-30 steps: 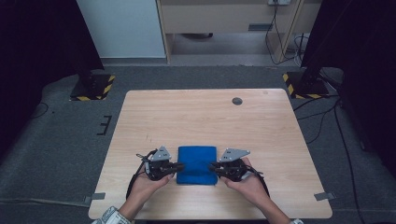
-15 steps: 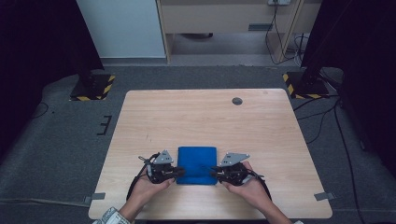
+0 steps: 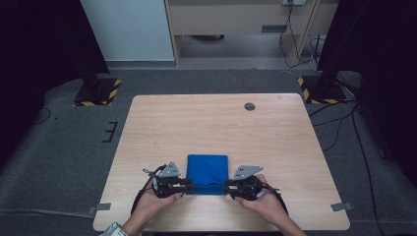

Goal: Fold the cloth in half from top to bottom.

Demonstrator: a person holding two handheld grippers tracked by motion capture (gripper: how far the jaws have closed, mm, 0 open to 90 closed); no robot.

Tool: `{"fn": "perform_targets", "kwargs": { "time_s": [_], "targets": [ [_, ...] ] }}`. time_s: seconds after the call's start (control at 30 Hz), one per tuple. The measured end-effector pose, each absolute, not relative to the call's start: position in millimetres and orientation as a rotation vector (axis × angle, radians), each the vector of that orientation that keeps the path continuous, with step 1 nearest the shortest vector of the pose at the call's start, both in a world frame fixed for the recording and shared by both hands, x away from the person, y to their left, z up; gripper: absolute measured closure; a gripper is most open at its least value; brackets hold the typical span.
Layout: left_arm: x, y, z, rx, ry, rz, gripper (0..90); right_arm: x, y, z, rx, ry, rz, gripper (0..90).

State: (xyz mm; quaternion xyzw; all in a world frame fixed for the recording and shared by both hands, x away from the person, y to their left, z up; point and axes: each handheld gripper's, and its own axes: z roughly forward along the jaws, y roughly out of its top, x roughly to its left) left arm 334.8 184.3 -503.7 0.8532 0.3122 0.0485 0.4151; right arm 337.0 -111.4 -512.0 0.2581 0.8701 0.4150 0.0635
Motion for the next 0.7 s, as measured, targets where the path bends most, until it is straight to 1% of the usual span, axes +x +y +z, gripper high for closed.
{"fn": "perform_targets", "kwargs": {
  "time_s": [0.07, 0.1, 0.37, 0.43, 0.7],
  "targets": [
    [334, 185, -503, 2.141, 0.784, 0.125, 70.4, 336, -111, -512, 0.780, 2.631, 1.252, 66.2],
    [332, 186, -502, 2.135, 0.784, 0.129, 70.4, 334, -111, -512, 0.777, 2.636, 1.251, 64.0],
    [333, 188, -501, 2.118, 0.795, 0.151, 69.9, 331, -112, -510, 0.776, 2.642, 1.265, 59.9],
    [334, 188, -500, 2.117, 0.793, 0.170, 69.5, 330, -112, -506, 0.776, 2.632, 1.289, 57.3],
    [336, 187, -502, 2.137, 0.793, 0.188, 67.9, 333, -113, -498, 0.788, 2.571, 1.334, 53.8]
  ]
}}
